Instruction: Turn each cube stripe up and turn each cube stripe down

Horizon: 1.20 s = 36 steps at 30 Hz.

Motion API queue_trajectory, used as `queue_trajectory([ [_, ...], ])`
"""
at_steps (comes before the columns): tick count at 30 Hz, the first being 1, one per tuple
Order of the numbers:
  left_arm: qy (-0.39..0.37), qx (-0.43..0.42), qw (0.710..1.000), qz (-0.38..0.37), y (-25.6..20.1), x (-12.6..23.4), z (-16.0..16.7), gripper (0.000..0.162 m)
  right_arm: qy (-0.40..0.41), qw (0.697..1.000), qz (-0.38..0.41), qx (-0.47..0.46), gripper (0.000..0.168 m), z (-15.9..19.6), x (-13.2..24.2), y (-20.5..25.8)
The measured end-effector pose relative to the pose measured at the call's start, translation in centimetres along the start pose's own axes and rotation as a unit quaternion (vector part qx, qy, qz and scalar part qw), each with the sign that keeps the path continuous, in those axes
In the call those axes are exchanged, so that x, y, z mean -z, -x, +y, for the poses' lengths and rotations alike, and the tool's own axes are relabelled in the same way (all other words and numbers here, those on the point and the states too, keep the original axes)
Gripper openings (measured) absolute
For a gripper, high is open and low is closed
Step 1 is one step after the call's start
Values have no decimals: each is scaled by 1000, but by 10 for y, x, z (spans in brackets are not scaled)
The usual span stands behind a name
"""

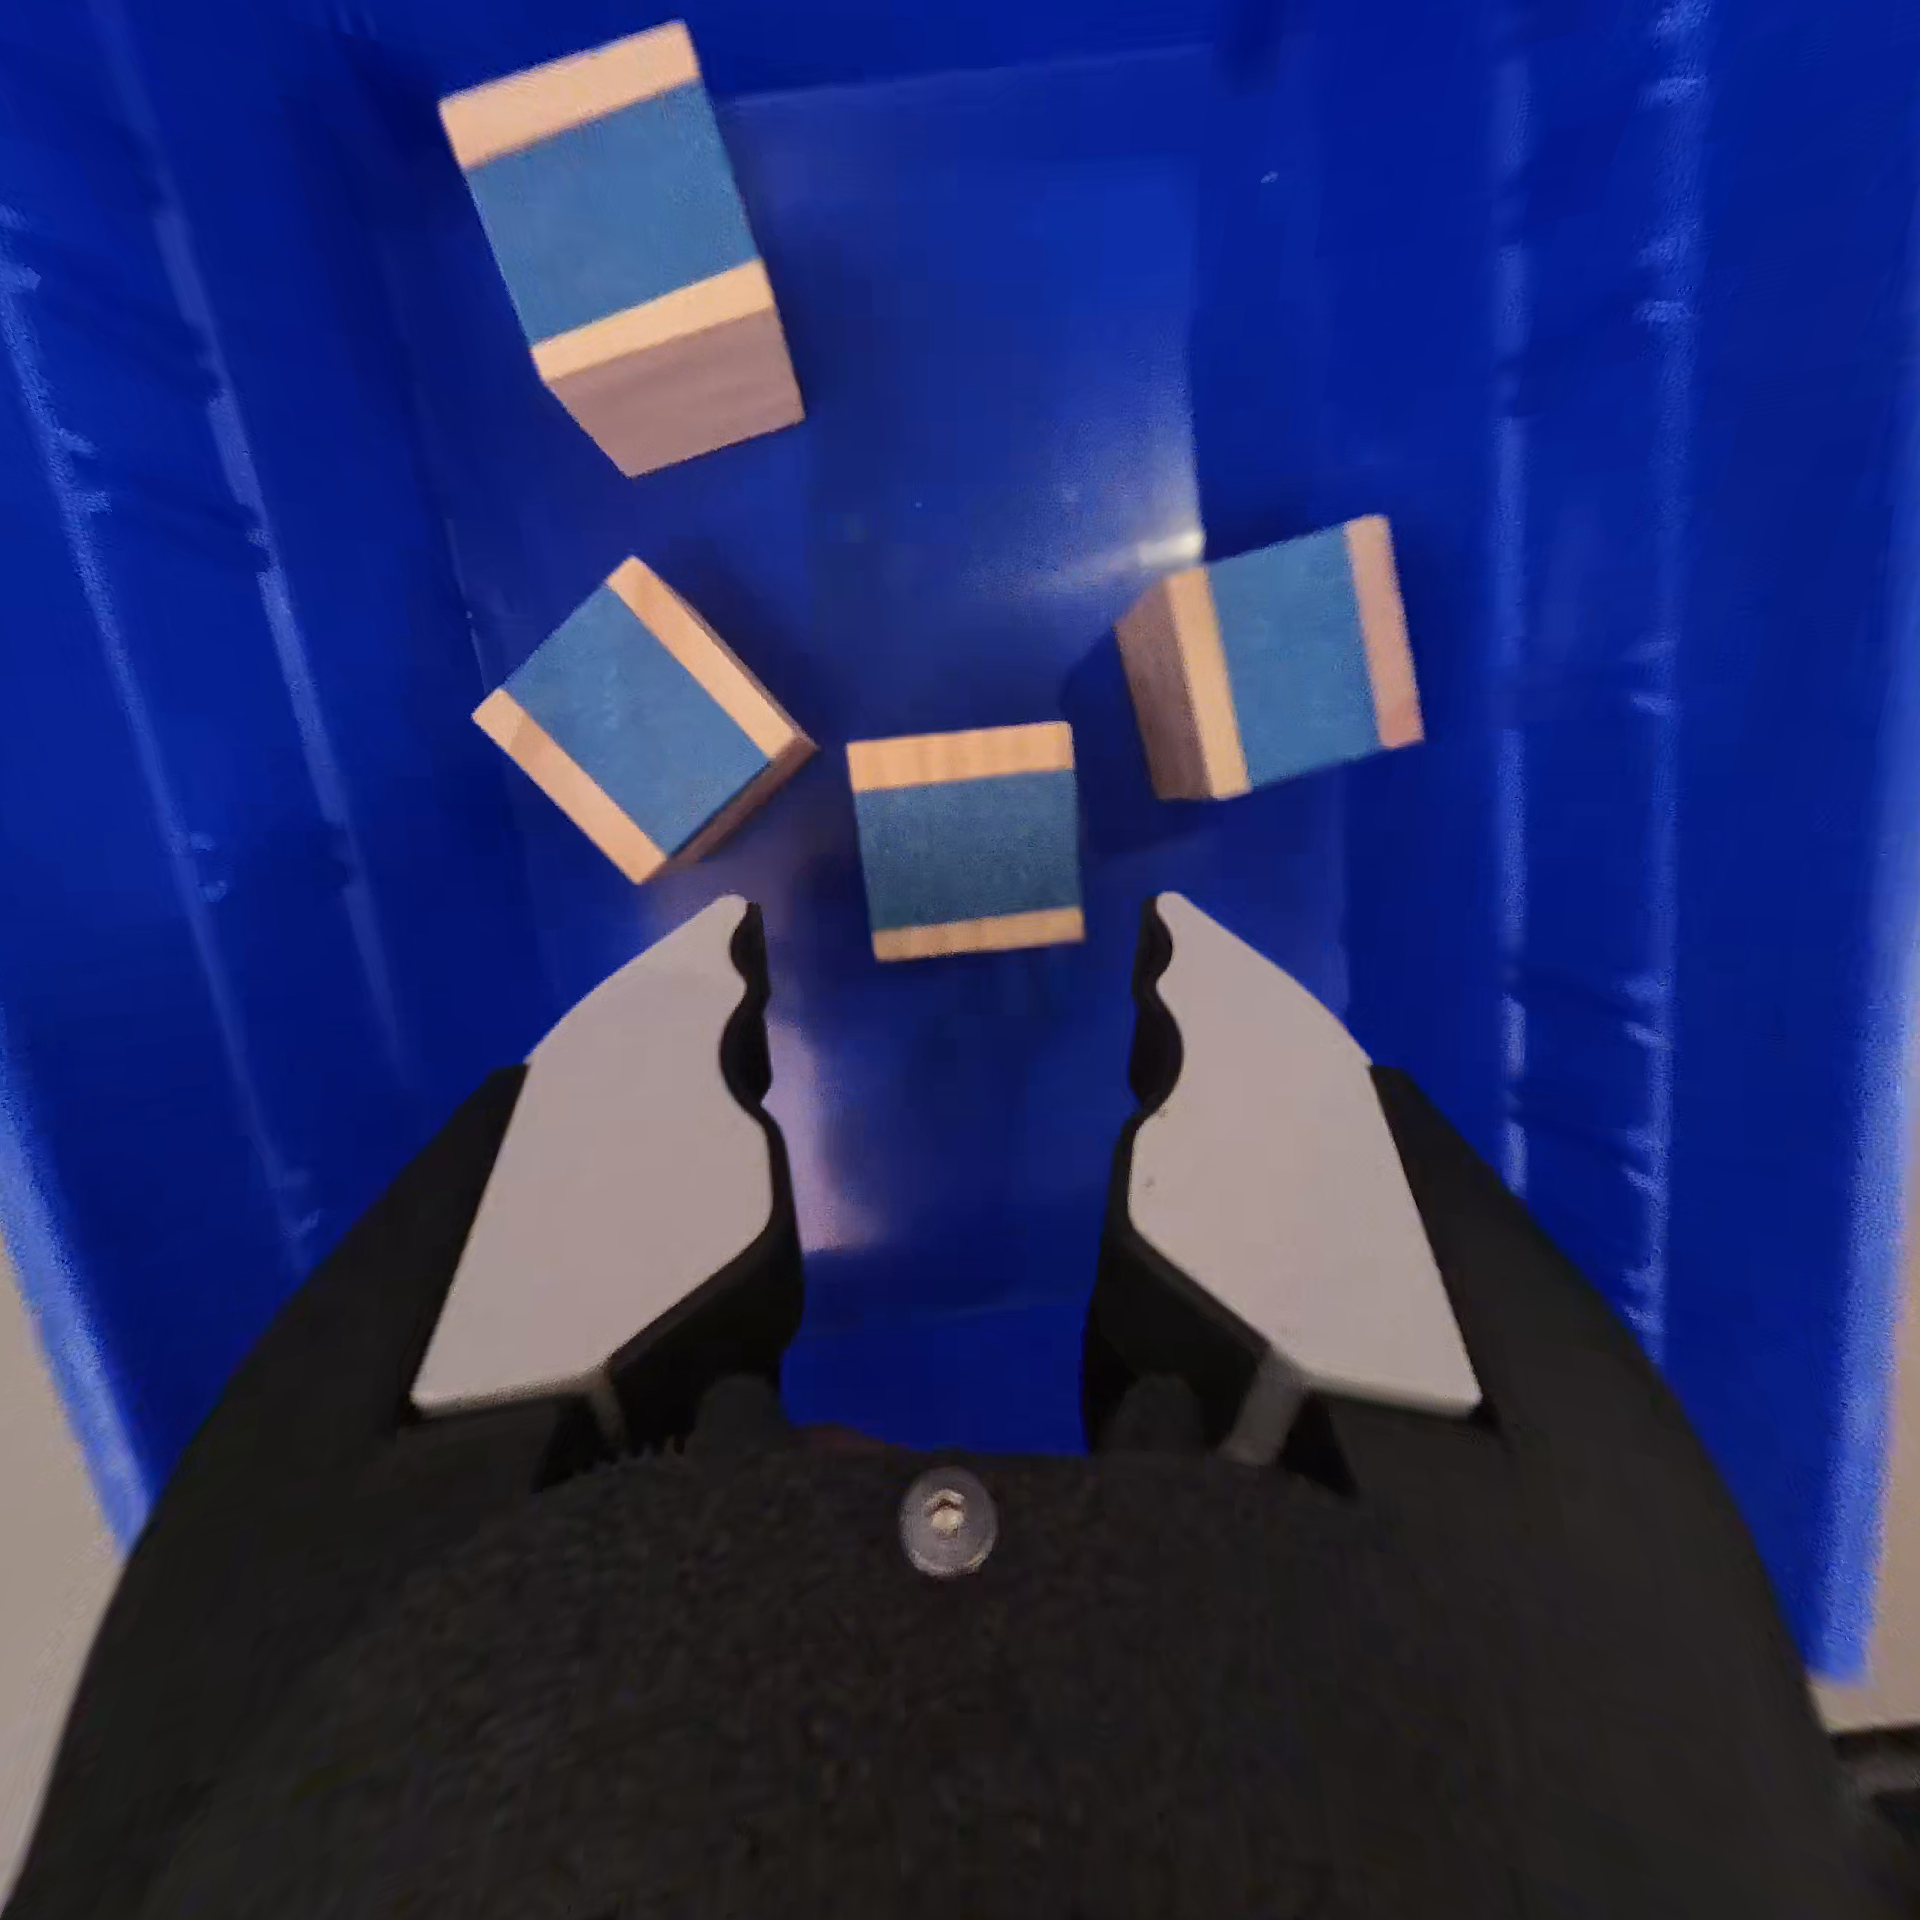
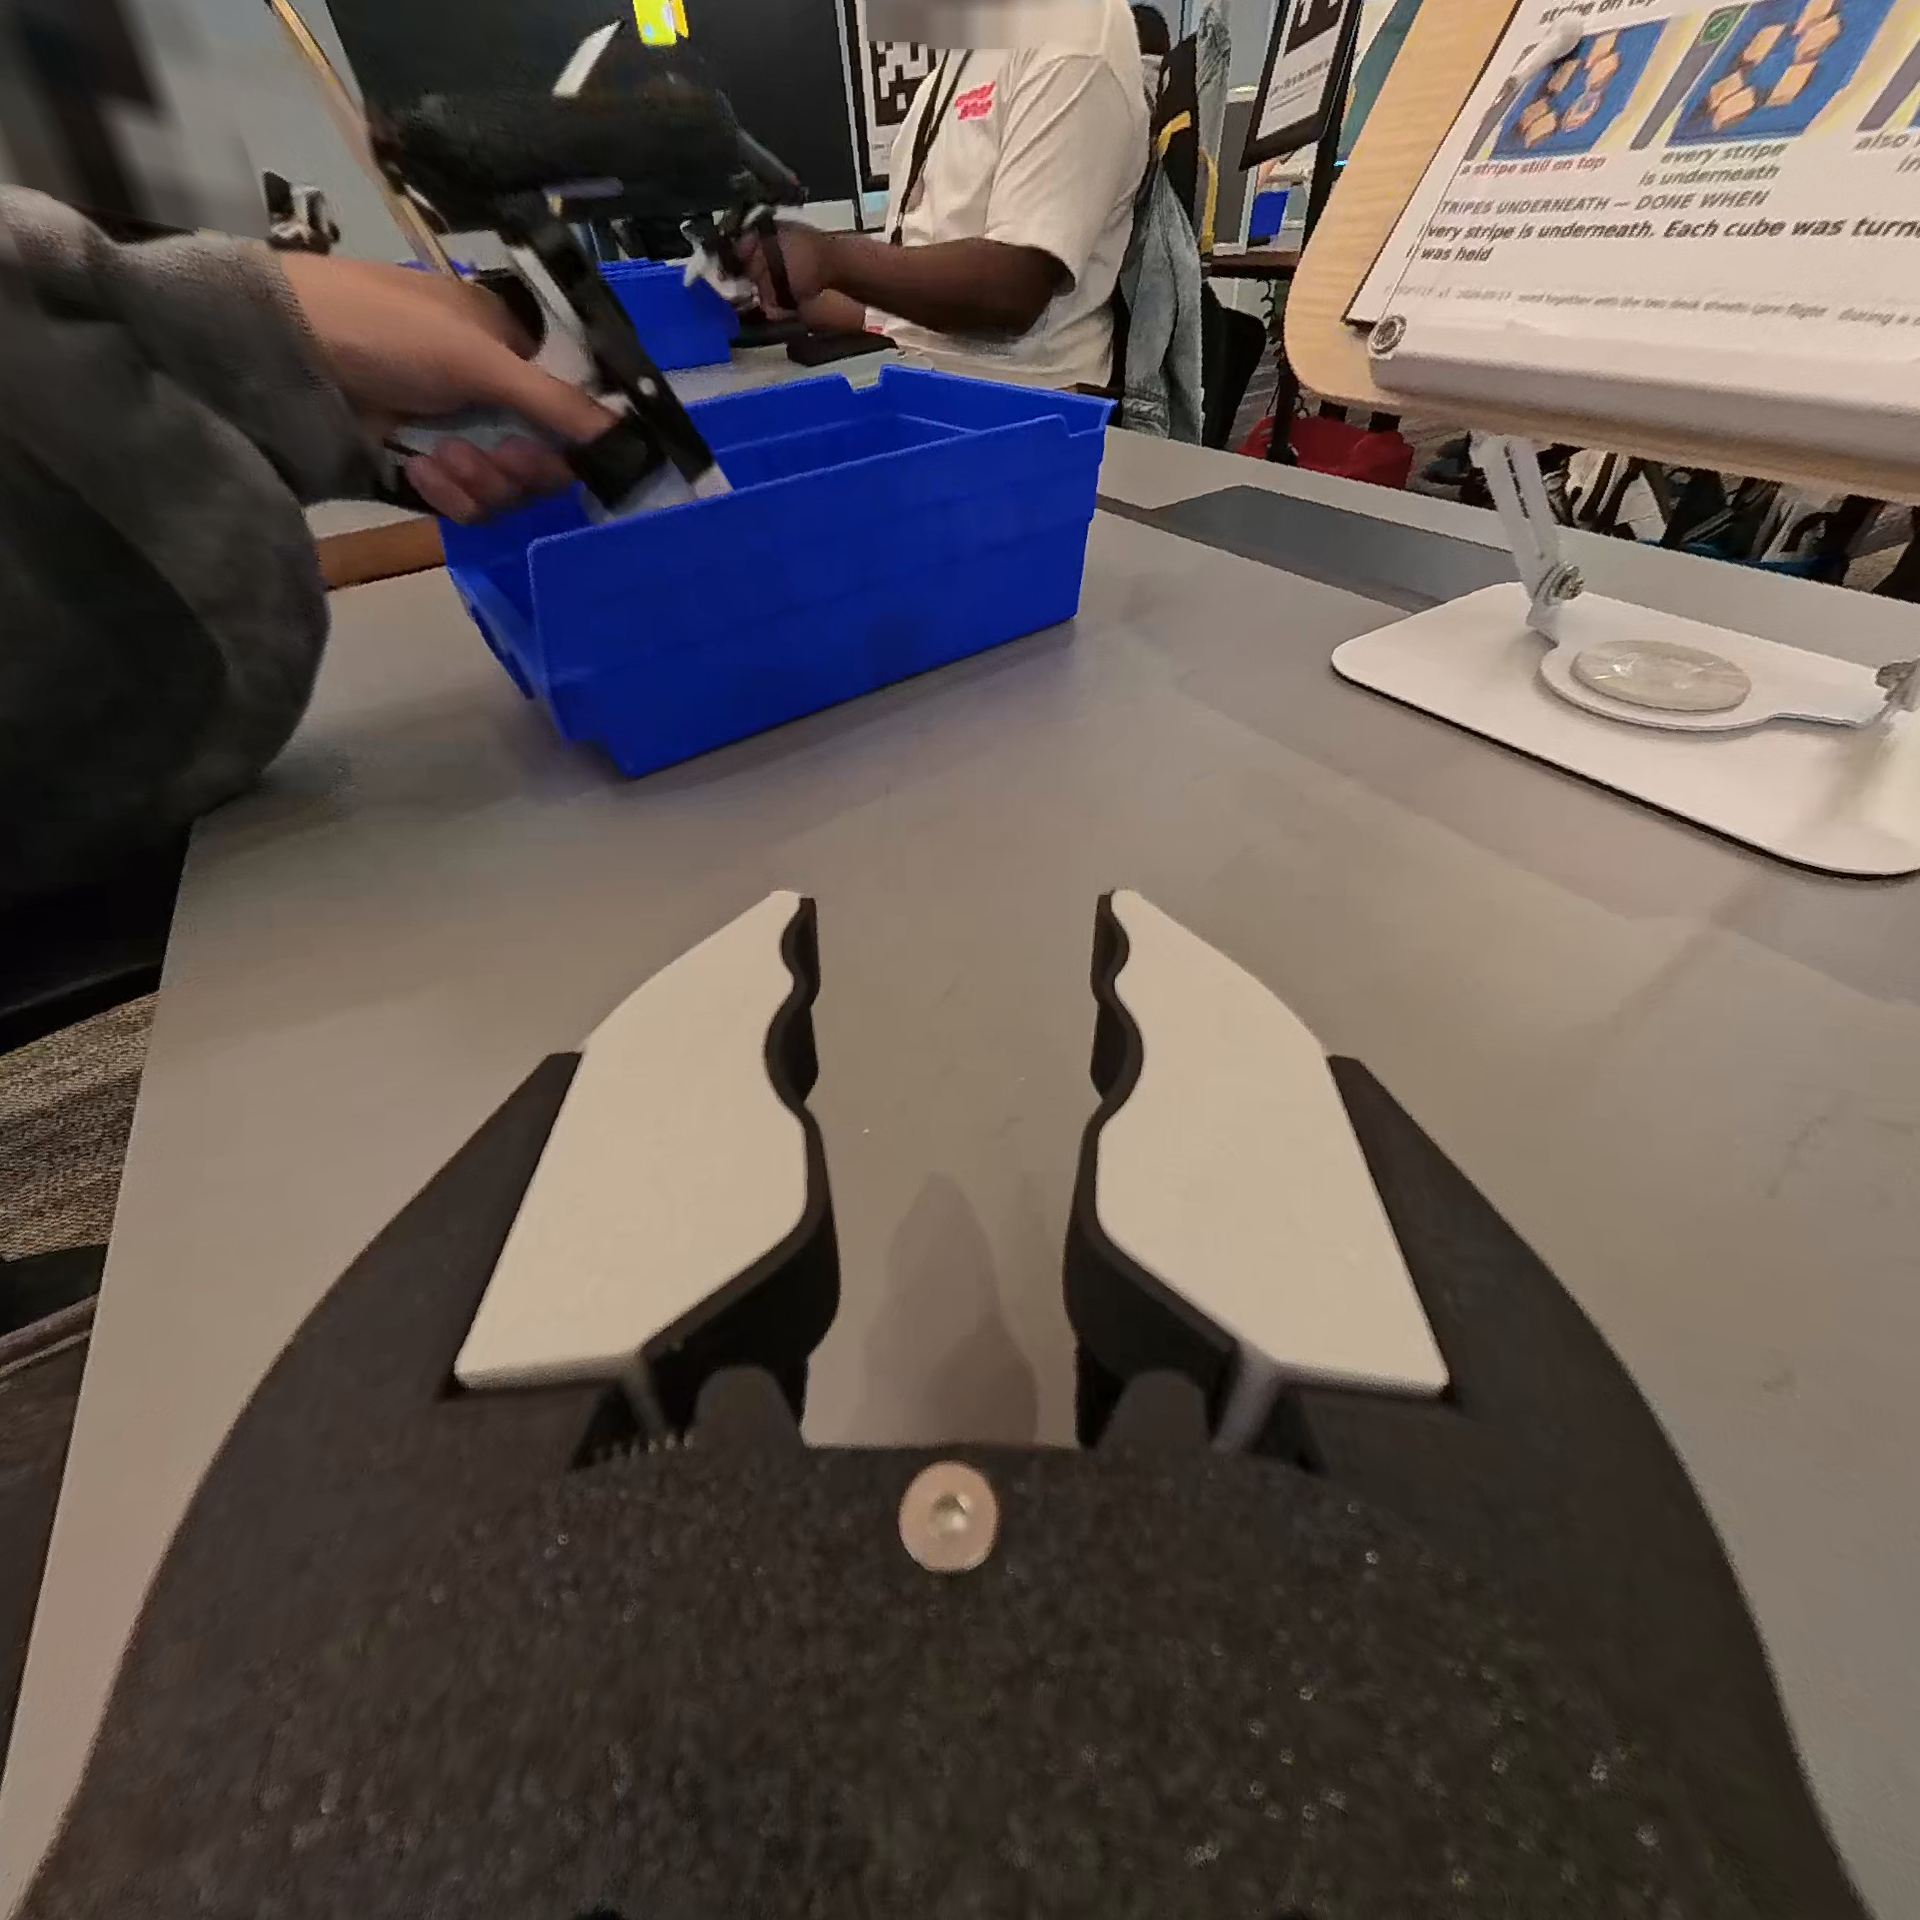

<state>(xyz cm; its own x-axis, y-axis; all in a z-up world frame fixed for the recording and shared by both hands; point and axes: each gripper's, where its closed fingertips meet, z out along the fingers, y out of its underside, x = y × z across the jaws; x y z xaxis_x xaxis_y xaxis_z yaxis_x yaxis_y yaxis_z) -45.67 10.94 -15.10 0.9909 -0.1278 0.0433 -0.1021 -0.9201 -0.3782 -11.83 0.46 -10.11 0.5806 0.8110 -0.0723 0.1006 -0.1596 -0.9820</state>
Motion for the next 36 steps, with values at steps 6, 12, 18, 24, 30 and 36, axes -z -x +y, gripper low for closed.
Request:
queue_trajectory([
  [6,29,39,999,9,-2,-31,-2,58,9,1000,-6,-11,50,4,-1,0],
  [12,-2,13,1000,-23,4,-1,-11,45,5,1000,-3,-19,48,3,1,-3],
  [18,-147,-30,971,187,-67,76,-24,45,-8,999,-3,-43,47,-1,5,-9],
  [24,-204,-84,845,488,-198,129,-4,44,-45,980,-76,-180,52,-15,14,-11],
  [30,-190,-33,701,686,-287,146,19,44,-120,878,-236,-399,63,-57,31,10],
  [36,-146,-26,690,708,-330,120,36,44,-83,868,-256,-417,71,-49,14,39],
])
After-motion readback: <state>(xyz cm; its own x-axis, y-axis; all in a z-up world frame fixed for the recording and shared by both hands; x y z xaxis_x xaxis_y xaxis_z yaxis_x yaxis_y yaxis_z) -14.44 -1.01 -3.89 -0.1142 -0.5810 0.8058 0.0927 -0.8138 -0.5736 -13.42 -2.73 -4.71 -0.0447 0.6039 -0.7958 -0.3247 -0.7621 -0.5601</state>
